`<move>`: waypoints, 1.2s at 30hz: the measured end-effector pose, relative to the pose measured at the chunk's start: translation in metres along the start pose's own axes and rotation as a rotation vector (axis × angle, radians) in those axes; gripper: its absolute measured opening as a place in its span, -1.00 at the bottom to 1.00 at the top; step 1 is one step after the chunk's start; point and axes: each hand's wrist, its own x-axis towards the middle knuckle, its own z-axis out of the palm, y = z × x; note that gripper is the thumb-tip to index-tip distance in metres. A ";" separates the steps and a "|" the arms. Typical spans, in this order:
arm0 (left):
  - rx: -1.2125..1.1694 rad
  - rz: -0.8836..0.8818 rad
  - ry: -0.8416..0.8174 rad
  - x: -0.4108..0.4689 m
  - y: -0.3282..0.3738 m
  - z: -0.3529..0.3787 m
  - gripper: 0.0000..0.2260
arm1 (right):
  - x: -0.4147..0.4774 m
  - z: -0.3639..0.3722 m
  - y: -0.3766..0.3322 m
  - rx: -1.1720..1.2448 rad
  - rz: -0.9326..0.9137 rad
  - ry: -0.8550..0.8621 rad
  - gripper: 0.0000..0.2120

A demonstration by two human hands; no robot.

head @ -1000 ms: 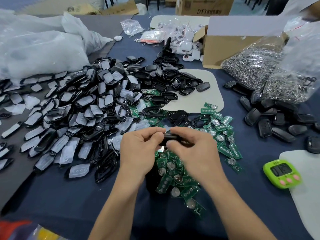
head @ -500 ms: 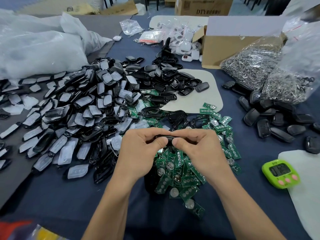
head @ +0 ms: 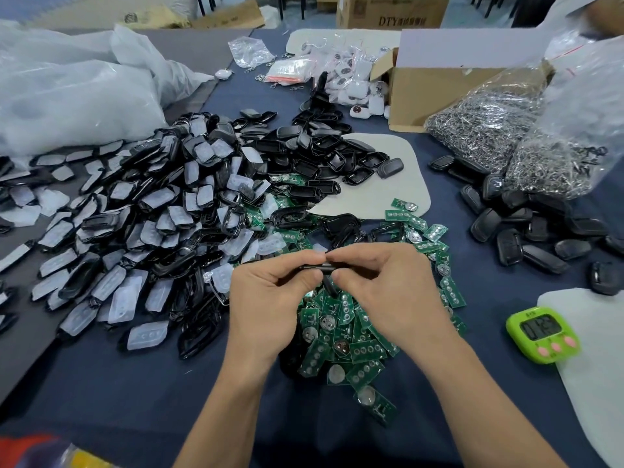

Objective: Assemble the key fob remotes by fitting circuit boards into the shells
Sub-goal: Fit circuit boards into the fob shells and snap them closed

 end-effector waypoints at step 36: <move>-0.126 -0.104 0.007 0.000 0.016 0.013 -0.72 | -0.002 -0.003 -0.006 0.349 -0.014 0.173 -0.66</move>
